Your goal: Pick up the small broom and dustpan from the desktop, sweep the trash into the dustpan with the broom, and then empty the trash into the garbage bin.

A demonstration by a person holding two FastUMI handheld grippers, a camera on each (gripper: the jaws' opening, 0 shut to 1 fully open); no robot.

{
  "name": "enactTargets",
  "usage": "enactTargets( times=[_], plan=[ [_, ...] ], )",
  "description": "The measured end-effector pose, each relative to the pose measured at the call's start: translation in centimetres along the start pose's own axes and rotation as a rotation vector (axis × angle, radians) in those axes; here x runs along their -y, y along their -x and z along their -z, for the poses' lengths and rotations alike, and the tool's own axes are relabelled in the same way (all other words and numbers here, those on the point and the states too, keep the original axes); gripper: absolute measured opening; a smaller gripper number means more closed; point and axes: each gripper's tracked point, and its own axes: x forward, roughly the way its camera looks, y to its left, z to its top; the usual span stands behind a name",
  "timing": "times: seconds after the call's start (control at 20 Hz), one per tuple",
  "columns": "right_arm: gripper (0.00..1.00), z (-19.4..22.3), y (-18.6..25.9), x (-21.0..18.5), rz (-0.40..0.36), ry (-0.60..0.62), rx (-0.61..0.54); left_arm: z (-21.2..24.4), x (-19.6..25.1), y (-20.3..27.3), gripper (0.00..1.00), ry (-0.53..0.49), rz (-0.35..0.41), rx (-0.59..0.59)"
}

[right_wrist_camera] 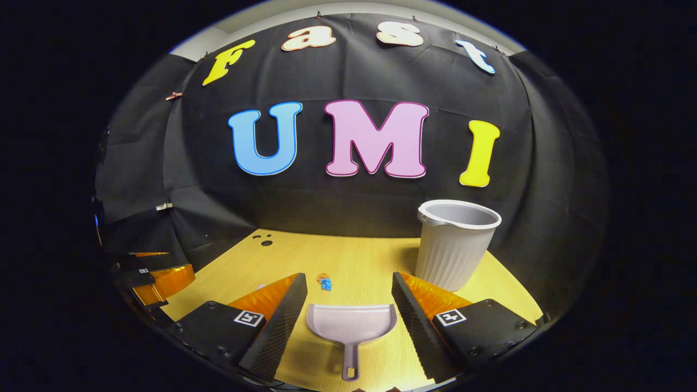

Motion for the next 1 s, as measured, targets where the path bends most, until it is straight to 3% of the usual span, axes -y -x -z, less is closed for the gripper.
enactTargets(
  times=[0.35,1.0],
  plan=[
    [0.98,1.9,-1.3,0.6,-0.017,0.012,-0.054,3.3,-1.1,-2.7,0.96,0.016,-0.007,-0.127],
    [0.98,6.3,-3.7,1.7,-0.040,0.006,-0.175,14.8,-2.3,-8.7,0.96,-0.053,-0.003,-0.524]
  ],
)
